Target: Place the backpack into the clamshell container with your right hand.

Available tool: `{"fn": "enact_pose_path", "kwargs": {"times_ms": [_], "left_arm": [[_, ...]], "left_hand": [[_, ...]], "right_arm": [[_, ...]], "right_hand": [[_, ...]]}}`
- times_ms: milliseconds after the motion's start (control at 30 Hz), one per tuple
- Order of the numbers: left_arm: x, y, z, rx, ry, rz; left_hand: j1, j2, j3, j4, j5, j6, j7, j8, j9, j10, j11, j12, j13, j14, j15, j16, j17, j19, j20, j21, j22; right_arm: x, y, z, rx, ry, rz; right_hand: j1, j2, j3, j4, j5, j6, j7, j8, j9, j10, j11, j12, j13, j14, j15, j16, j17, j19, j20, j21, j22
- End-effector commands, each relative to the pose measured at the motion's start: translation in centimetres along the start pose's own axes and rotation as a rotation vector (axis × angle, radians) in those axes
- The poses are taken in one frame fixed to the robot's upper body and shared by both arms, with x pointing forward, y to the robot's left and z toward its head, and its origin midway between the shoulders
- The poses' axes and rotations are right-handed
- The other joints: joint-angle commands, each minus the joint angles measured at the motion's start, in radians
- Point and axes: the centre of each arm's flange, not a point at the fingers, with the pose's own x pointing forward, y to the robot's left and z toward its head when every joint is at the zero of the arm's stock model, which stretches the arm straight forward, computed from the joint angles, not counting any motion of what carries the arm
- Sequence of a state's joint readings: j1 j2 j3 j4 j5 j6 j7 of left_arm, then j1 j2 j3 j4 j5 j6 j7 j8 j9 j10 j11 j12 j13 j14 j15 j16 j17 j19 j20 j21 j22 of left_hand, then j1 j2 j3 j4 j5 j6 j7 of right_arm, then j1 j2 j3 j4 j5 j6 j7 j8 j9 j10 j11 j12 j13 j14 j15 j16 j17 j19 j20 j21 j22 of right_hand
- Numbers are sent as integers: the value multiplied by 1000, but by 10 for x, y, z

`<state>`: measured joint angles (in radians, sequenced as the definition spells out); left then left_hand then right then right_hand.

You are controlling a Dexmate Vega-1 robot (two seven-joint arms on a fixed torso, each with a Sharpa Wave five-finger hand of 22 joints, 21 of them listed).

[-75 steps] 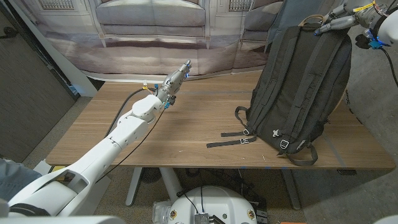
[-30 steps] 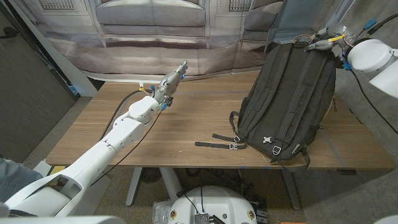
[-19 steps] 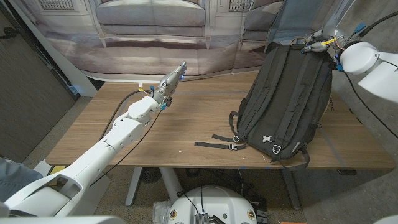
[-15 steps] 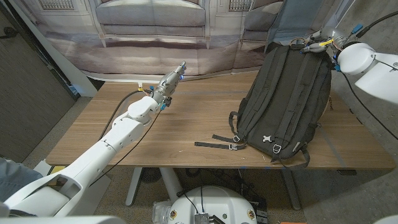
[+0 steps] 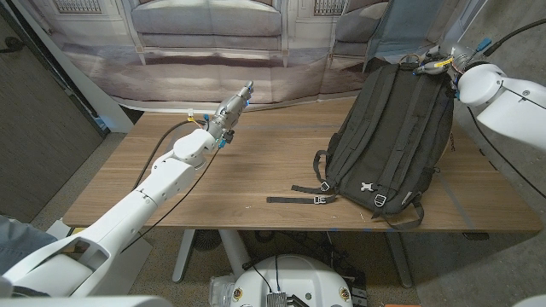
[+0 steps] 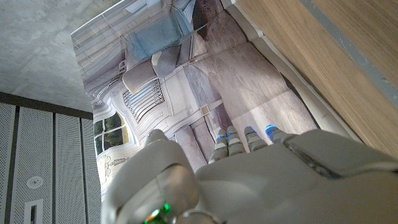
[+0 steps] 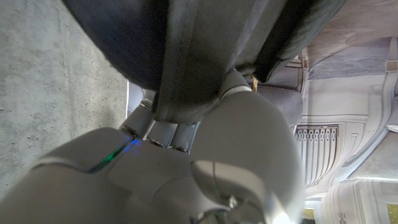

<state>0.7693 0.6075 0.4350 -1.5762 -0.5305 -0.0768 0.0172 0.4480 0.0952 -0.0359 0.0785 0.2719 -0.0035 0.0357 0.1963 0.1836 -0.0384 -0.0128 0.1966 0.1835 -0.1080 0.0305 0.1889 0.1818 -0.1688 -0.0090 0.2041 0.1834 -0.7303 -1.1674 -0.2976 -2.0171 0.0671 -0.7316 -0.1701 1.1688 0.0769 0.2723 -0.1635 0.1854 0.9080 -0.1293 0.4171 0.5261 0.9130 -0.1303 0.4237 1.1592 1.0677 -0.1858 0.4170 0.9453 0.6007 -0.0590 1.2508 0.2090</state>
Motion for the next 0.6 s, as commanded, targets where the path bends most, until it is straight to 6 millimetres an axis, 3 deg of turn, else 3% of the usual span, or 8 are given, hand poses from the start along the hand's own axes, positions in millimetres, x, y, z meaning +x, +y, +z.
{"fn": "enact_pose_path", "kwargs": {"times_ms": [33, 600], "left_arm": [[0, 2, 2, 12, 6, 8], [1, 5, 12, 31, 1, 11]], "left_hand": [[2, 10, -5, 2, -4, 1, 3, 0, 3, -7, 3, 4, 3, -11, 0, -1, 2, -41, 6, 3, 4], [3, 11, -7, 3, -4, 0, 1, -1, 3, -7, 1, 4, 3, -11, 0, -1, 2, -41, 5, 4, 4]], "right_arm": [[8, 12, -21, 9, 47, -30], [16, 41, -46, -6, 87, -27]], "right_hand": [[33, 37, 40, 26, 7, 20, -25, -2, 0, 31, -43, -4, 4, -4, -50, -7, -3, -6, -149, 4, 2], [34, 36, 42, 25, 8, 23, -32, -5, 0, 31, -44, -10, 8, -10, -51, -16, -5, -10, -150, 6, 0]]}}
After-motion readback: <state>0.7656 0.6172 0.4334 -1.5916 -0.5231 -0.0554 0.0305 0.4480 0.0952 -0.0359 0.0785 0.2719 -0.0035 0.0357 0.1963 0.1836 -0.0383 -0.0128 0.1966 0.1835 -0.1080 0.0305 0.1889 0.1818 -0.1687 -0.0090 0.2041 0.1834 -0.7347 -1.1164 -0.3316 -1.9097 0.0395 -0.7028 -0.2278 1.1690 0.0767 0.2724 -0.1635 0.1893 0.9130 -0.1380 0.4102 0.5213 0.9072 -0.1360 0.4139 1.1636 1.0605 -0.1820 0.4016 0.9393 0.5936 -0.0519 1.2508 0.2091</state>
